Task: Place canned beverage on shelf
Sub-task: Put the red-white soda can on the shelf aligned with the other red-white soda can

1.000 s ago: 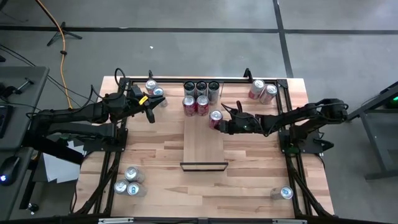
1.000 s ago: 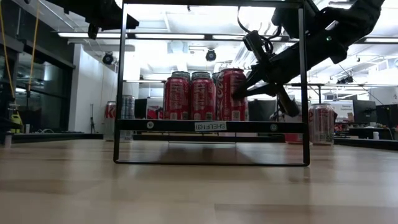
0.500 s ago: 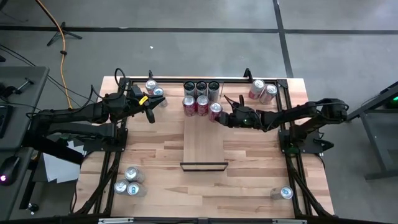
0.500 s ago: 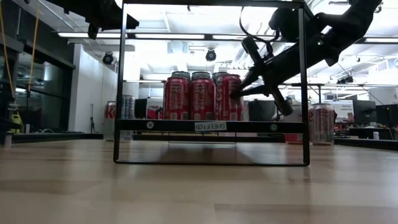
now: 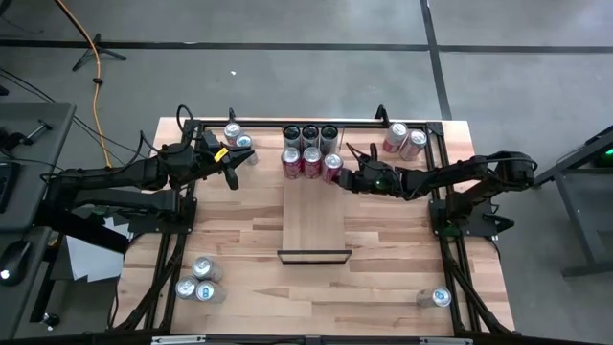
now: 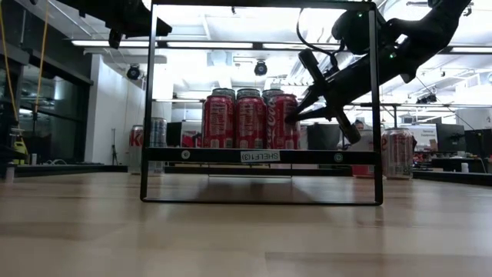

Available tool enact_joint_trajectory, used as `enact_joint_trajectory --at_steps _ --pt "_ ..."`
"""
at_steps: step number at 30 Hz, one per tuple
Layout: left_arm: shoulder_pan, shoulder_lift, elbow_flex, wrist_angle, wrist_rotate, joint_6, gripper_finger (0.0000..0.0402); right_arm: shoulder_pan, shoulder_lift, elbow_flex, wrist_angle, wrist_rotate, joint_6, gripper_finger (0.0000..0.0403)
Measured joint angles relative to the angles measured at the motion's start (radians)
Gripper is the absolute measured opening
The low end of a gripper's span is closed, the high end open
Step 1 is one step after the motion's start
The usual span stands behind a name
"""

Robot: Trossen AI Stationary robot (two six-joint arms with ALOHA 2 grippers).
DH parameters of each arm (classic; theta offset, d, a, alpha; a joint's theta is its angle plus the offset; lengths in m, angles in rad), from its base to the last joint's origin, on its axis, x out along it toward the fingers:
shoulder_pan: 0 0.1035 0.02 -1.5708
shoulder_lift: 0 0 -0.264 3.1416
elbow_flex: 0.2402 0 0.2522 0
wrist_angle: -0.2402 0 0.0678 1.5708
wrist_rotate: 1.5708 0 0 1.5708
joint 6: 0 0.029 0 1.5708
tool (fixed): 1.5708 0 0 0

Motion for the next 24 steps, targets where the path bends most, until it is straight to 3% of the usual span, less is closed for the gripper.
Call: enact_joint_trajectory --at_steps 24 --pt "0.0 0.0 0.0 0.0 -0.007 0.0 0.0003 0.0 0.0 0.0 0.043 0.072 0.03 0.0"
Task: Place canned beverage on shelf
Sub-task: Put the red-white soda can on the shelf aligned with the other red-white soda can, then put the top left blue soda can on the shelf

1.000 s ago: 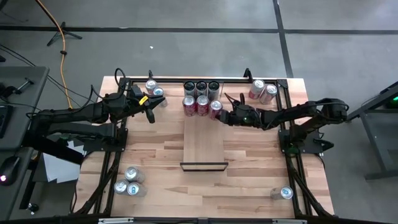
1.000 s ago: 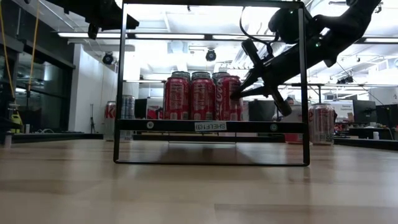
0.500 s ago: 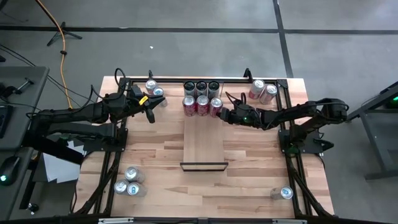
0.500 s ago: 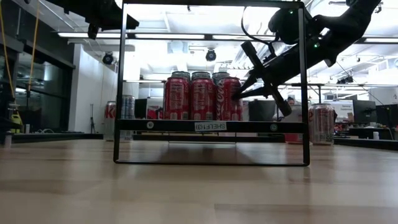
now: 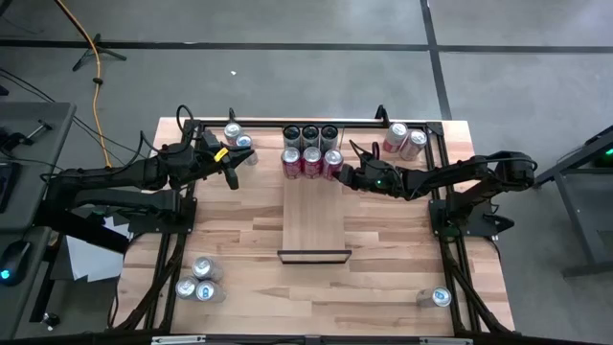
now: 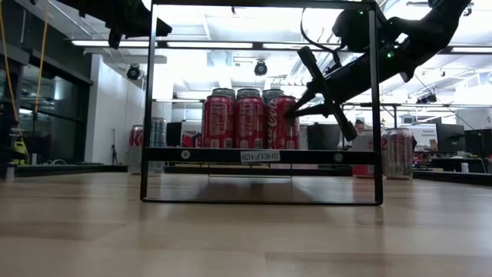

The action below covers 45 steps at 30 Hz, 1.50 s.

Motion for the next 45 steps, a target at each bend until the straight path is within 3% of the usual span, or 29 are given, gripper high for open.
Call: enact_joint_trajectory --at_steps 8,11,15,18,26,29,34,45 --pt "0.0 0.0 0.0 0.0 -0.001 0.0 0.0003 0.0 0.0 0.0 0.0 0.015 0.023 0.0" --pt "0.0 0.0 0.0 0.0 0.002 -0.002 0.0003 0.0 -0.001 0.0 0.006 -0.05 -0.019 0.0" --pt "0.0 0.0 0.0 0.004 0.048 -0.011 0.0003 0.002 -0.046 -0.001 -0.001 -0.223 -0.161 0.0" --pt "0.0 0.0 0.0 0.029 0.099 -0.025 0.0003 0.003 -0.128 -0.001 -0.022 -0.288 -0.288 0.0" --pt "0.0 0.0 0.0 0.217 0.364 -0.027 0.0003 0.003 -0.387 0.051 -0.004 -0.305 -0.665 0.0" --pt "0.0 -0.002 0.0 0.249 0.446 -0.031 0.0003 0.018 -0.405 0.122 -0.007 -0.306 -0.883 0.0" --pt "0.0 -0.004 0.0 0.245 0.463 -0.053 0.0003 0.038 -0.387 0.24 -0.078 -0.308 -1.21 0.0" --pt "0.0 -0.004 0.0 0.245 0.455 -0.053 0.0003 0.013 -0.373 0.298 -0.183 -0.276 -1.181 0.0"
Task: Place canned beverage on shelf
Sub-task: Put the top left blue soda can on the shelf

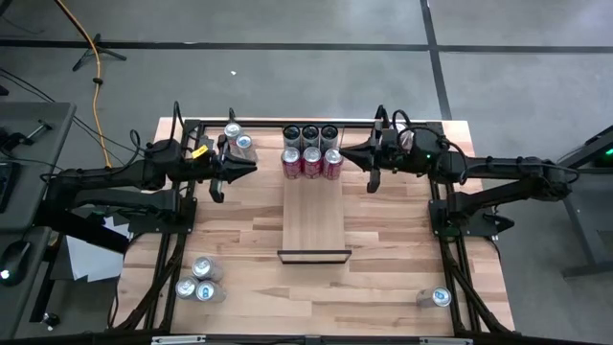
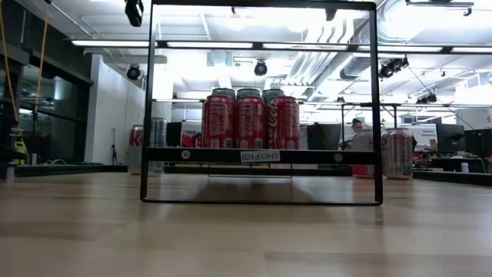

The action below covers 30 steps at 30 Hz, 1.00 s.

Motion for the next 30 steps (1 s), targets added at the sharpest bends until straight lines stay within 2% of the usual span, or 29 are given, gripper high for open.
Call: enact_joint_trajectory --at_steps 15,18,24,30 --pt "0.0 0.0 0.0 0.0 -0.006 0.031 0.0007 0.0 0.0 -0.001 -0.022 0.0 0.001 0.0" --pt "0.002 0.0 0.0 0.0 -0.06 0.022 0.002 0.0 0.0 -0.001 -0.022 0.0 0.002 0.0" --pt "0.073 0.007 0.035 -0.058 -0.144 0.005 0.0089 0.0 0.0 -0.001 -0.022 0.0 0.007 0.0" --pt "0.243 0.099 0.174 -0.337 -0.192 0.0 0.0192 0.0 0.0 -0.002 -0.039 0.055 0.051 0.0"
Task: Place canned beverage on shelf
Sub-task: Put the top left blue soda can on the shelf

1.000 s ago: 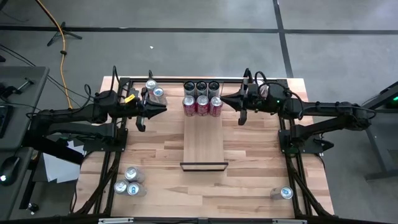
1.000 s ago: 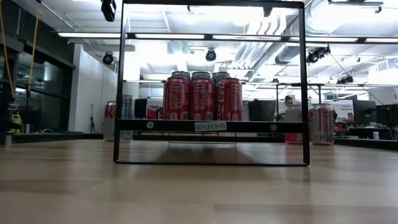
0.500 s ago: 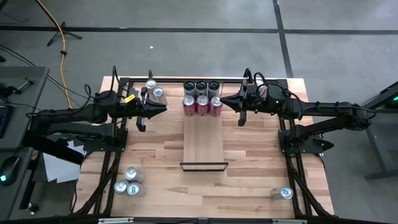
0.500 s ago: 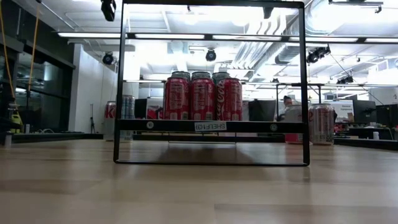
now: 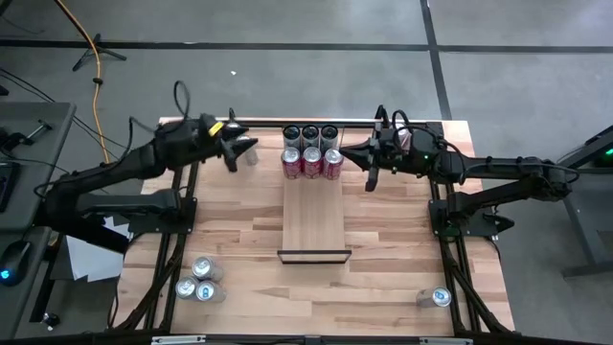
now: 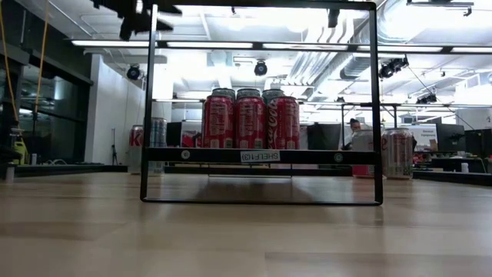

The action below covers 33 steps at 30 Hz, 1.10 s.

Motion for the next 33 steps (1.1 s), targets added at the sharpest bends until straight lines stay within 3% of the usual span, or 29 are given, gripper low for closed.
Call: enact_joint_trajectory --at_steps 8,13,25,33 --pt "0.28 0.255 0.181 -0.312 0.005 0.034 0.0301 0.0 0.0 0.0 -0.033 0.03 0.005 0.0" --pt "0.354 0.425 0.296 -0.535 0.088 0.098 0.034 0.0 0.0 0.0 -0.048 0.03 0.044 0.0" --pt "0.36 0.758 0.612 -0.944 0.103 0.416 0.0342 0.001 0.0 0.0 -0.087 0.031 0.069 0.0" --pt "0.36 0.879 0.632 -0.998 -0.01 0.557 0.0342 0.001 0.008 0.0 -0.098 0.032 0.084 0.0"
